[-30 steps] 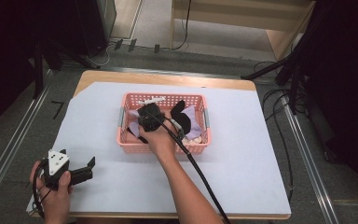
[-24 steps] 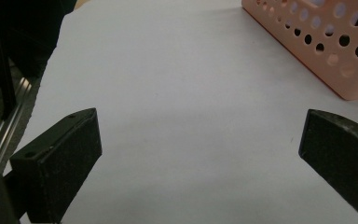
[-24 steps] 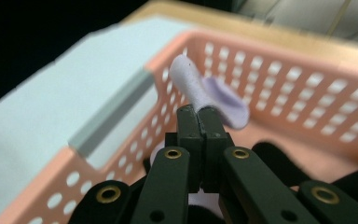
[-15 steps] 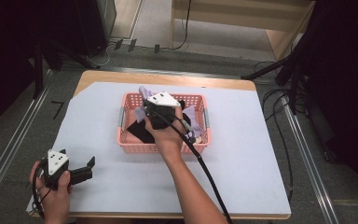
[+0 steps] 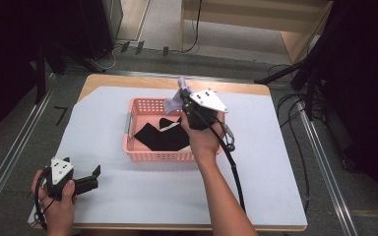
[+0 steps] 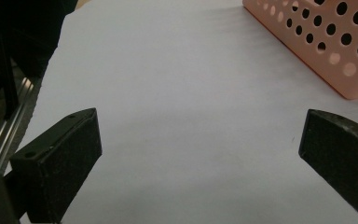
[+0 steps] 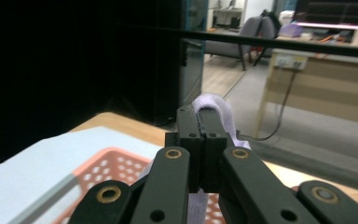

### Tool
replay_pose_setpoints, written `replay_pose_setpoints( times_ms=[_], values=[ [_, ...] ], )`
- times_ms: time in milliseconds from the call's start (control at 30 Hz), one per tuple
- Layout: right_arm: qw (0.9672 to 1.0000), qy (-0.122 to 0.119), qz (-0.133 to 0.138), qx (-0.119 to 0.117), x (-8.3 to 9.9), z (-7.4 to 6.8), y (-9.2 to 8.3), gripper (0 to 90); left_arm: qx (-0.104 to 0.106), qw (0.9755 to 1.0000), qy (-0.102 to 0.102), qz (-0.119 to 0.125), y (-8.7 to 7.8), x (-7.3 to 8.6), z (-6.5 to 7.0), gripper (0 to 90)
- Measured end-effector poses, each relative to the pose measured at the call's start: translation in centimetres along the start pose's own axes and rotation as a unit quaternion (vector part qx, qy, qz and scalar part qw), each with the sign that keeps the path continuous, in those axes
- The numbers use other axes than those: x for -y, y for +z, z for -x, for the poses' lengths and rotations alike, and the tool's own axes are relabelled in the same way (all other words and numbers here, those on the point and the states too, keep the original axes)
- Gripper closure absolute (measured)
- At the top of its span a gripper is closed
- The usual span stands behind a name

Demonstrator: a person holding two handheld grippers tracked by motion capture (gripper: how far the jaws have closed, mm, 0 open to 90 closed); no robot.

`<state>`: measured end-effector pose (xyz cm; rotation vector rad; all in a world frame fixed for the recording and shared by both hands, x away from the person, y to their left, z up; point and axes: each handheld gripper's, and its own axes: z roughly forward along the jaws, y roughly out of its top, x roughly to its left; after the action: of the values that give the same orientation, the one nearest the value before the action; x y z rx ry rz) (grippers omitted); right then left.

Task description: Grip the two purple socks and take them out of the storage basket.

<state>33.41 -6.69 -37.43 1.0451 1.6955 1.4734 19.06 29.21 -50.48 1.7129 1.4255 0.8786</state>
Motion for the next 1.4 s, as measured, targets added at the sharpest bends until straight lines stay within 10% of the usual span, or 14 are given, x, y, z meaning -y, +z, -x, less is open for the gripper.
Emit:
replay_pose_setpoints(
  times_ms=[600,967,1000,1067,1200,1400],
  values=[
    [0.9935,0.027,0.005,0.110,1.6,10.2,-5.4,90.0,0.000,1.0000,0.006,0.000,0.0,0.0,0.1,0.1],
    [0.9792,0.080,-0.079,0.169,8.7,16.0,-6.6,89.8,-0.001,1.0000,0.008,-0.001,0.0,0.0,0.2,0.1],
    [0.9703,0.142,-0.104,0.166,9.7,16.8,-6.9,81.5,0.000,1.0000,0.009,-0.001,0.0,0.0,0.1,0.1],
    [0.9669,0.155,-0.100,0.176,9.9,17.0,-7.3,69.3,-0.001,0.9999,0.011,-0.003,0.0,0.0,0.1,0.1],
    [0.9696,0.162,-0.067,0.171,8.6,16.0,-8.1,64.8,-0.002,0.9999,0.014,-0.006,0.0,0.0,0.3,0.2],
    [0.9839,0.116,-0.084,0.108,6.8,12.4,-6.9,68.3,-0.003,0.9999,0.016,-0.002,0.0,0.0,0.3,0.1]
  ],
)
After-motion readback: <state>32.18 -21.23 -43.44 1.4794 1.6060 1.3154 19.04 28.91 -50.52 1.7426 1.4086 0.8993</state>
